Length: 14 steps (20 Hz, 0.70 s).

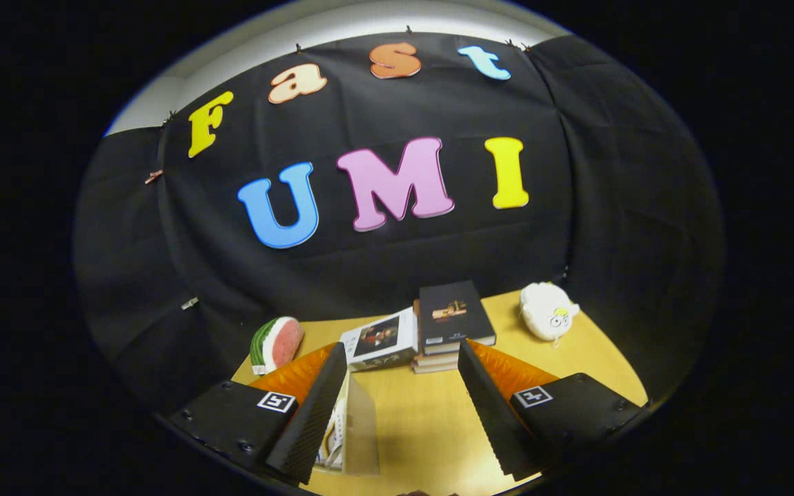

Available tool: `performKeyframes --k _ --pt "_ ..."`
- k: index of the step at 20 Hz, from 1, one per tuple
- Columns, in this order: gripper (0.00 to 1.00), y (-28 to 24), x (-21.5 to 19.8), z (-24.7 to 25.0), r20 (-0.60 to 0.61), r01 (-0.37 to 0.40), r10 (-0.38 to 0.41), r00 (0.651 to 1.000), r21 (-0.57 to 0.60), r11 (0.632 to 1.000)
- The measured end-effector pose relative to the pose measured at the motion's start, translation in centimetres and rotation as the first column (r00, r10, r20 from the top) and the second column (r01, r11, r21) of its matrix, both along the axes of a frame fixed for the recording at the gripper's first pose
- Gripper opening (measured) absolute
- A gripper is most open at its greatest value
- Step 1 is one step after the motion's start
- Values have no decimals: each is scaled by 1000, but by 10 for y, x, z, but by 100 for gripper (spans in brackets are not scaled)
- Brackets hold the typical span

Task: Open the storage box then place both shoes into the box .Put the left shoe in first, then the right shoe, with the right side of both shoes facing outward in a uniform manner.

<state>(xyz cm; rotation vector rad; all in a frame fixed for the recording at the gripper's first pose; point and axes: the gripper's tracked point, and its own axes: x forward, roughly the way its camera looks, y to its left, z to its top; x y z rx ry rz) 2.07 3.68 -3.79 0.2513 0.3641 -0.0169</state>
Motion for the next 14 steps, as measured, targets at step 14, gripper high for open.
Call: performKeyframes --k 14 --pt "98 -166 -16 29 301 104 -35 953 -217 971"
